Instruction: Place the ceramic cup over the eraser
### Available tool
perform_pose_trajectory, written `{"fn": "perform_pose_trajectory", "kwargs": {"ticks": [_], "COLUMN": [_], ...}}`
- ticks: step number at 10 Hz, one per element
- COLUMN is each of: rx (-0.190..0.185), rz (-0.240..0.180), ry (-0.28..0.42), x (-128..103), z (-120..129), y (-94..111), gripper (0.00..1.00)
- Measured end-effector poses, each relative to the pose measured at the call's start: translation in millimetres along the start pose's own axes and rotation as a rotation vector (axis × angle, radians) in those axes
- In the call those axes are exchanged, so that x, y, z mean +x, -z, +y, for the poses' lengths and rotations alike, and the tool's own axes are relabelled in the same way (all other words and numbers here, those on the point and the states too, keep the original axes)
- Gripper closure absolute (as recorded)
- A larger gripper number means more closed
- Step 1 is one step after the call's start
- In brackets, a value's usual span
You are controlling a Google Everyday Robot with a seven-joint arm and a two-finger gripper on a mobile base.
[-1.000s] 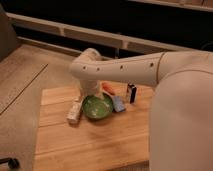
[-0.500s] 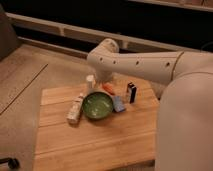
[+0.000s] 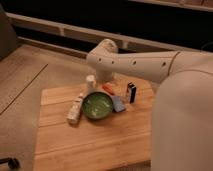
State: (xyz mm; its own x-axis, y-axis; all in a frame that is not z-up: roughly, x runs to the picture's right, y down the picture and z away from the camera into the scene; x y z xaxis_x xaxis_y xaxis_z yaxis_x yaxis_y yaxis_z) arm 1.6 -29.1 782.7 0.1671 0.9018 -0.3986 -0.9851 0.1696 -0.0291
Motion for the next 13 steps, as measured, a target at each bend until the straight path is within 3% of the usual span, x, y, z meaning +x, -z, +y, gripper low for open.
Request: {"fn": "perform_pose_trajectory", "kwargs": {"ticks": [2, 4, 6, 10, 13], "rx": [0.004, -0.023, -0.04, -0.005, -0.02], "rz": [-0.045, -0.07, -0.046, 0.033, 0.038], "ry": [0.036, 0.107, 0.156, 0.18, 0.173], "x": [-40.8, -77.2, -89.9, -101.0, -117.7], "z": [6.2, 28.8, 40.2, 31.4, 39.2], "y": [-7.6, -23.6, -46.5, -88.1, -96.1], "gripper": [0.35, 0.35, 0.35, 0.35, 0.35]}}
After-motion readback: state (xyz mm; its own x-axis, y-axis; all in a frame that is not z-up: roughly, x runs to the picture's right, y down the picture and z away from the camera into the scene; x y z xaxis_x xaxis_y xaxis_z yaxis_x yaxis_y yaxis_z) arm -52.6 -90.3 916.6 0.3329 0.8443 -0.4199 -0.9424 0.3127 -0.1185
